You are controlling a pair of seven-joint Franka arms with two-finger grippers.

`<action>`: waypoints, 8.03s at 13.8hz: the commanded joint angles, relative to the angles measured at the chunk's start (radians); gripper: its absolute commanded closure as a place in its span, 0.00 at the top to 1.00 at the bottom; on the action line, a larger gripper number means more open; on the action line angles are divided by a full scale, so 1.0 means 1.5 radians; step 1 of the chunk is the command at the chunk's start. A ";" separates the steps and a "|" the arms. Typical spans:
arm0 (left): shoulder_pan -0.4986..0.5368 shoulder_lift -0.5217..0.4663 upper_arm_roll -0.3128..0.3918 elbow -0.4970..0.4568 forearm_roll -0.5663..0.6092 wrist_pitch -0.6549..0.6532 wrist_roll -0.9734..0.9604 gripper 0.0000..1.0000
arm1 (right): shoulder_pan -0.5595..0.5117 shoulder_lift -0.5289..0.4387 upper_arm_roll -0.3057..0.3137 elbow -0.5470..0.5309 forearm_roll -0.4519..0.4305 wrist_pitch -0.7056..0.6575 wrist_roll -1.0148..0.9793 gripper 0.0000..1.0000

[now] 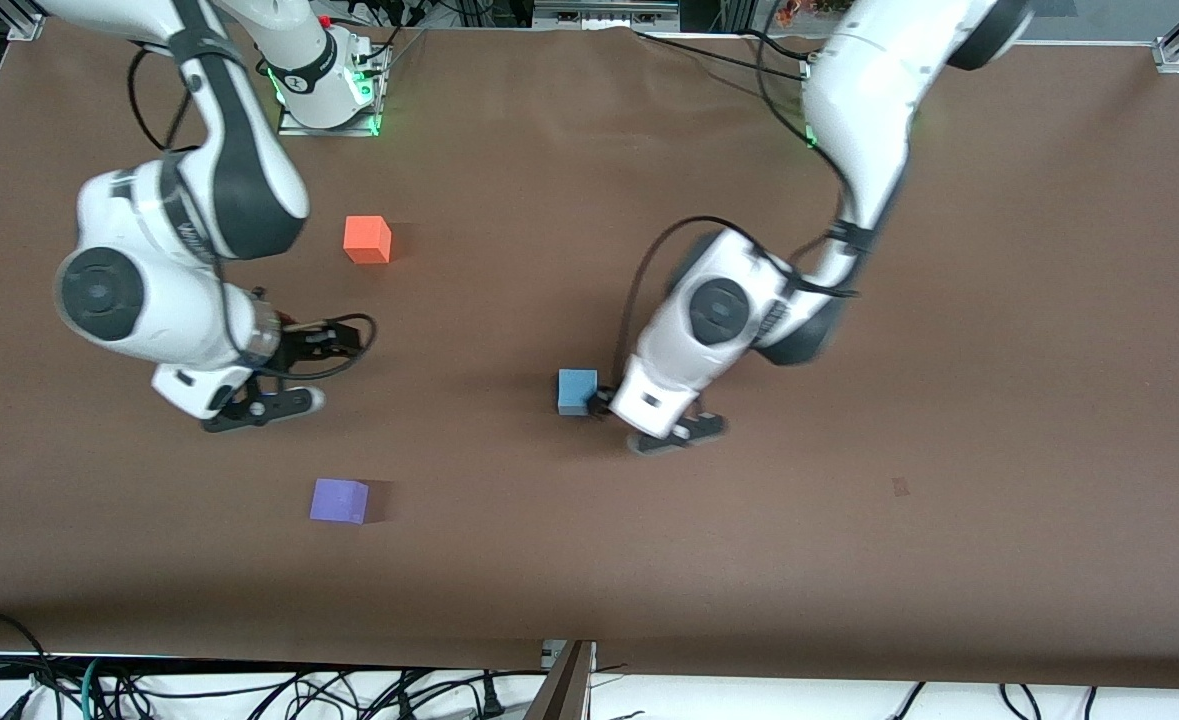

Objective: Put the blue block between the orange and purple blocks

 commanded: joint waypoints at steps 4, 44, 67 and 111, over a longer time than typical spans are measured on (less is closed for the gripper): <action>0.117 -0.115 -0.025 -0.025 -0.002 -0.206 0.105 1.00 | 0.101 0.050 -0.004 0.011 0.006 0.113 0.199 1.00; 0.326 -0.539 -0.002 -0.235 0.057 -0.317 0.398 1.00 | 0.305 0.260 -0.012 0.012 -0.052 0.472 0.427 0.65; 0.210 -0.531 0.117 -0.227 0.057 -0.326 0.397 1.00 | 0.057 0.010 -0.037 -0.168 -0.042 0.255 0.122 0.29; 0.221 -0.525 0.121 -0.227 0.056 -0.323 0.397 1.00 | -0.026 -0.145 -0.088 0.043 -0.077 -0.144 -0.084 1.00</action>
